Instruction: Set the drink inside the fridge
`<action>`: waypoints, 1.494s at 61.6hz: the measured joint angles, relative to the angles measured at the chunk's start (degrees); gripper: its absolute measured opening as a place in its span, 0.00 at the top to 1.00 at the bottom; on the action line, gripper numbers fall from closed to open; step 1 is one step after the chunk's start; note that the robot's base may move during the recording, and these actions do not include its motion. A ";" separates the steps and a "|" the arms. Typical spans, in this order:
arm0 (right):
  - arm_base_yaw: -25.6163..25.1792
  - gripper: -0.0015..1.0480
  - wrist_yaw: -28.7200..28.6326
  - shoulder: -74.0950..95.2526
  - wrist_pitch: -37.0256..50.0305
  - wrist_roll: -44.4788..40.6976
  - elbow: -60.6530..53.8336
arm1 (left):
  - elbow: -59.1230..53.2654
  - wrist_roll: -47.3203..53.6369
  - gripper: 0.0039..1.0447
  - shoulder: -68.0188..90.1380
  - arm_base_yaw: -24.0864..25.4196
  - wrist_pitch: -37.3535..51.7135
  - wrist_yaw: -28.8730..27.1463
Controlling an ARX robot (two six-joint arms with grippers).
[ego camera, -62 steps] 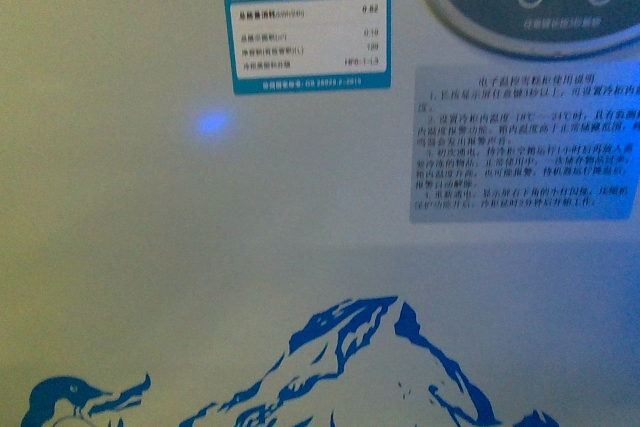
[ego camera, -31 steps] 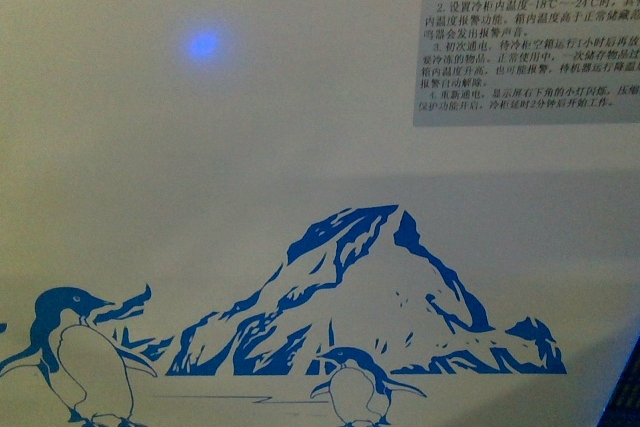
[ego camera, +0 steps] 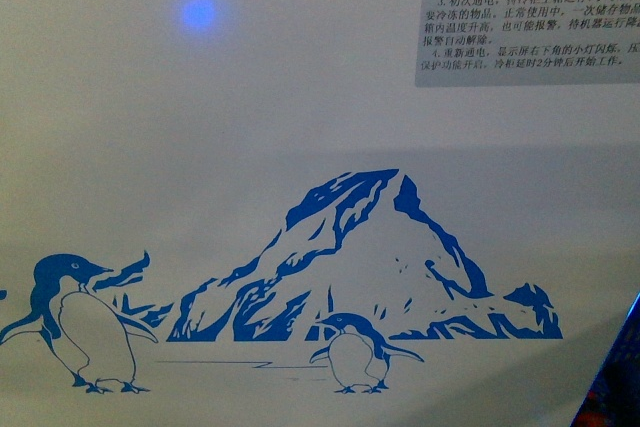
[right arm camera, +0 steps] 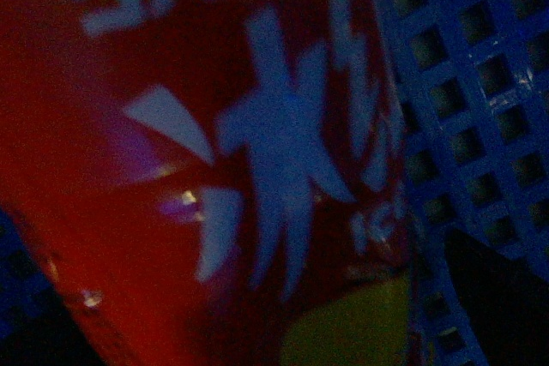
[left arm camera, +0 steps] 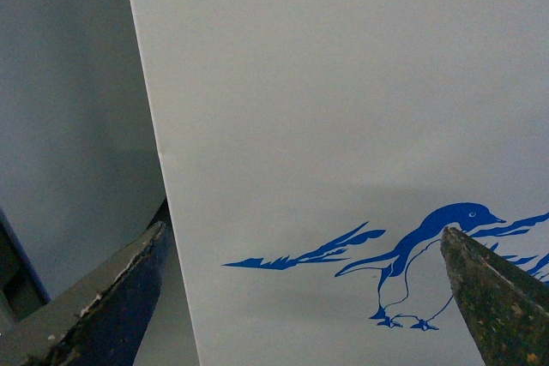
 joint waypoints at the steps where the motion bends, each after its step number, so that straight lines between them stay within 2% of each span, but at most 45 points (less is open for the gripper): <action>1: 0.15 0.07 0.17 0.13 -0.28 -0.04 0.35 | 0.00 0.00 0.08 0.00 0.00 0.00 0.00; 13: 0.72 0.07 0.90 0.61 -1.70 -0.04 1.42 | 0.00 0.00 0.08 0.00 0.00 0.00 0.00; 27: 0.98 0.42 -0.44 -1.40 -0.70 -2.05 -1.27 | 0.00 0.00 0.08 0.00 0.00 0.00 -0.02; 33: 0.90 0.51 -0.63 -3.26 -0.28 -2.29 -4.04 | 0.00 0.00 0.08 0.00 0.00 0.00 0.00; 45: 0.11 0.61 -0.70 -8.46 1.60 -4.26 -11.15 | 0.00 0.00 0.08 0.00 0.00 0.00 0.00; 53: -0.83 0.63 -1.62 -16.90 4.24 -6.40 -17.84 | 0.00 0.00 0.08 0.00 0.00 0.00 -0.02; 61: -1.73 0.64 -4.00 -34.75 6.25 -10.05 -25.57 | 0.00 0.00 0.08 0.00 0.00 0.00 -0.02; 69: -2.29 0.64 -8.39 -57.72 3.82 -13.22 -32.30 | 0.00 0.00 0.08 0.00 0.00 0.00 -0.02; 92: -2.73 0.64 -13.64 -95.93 -2.08 -17.77 -44.04 | 0.00 0.00 0.08 0.00 0.00 0.00 0.00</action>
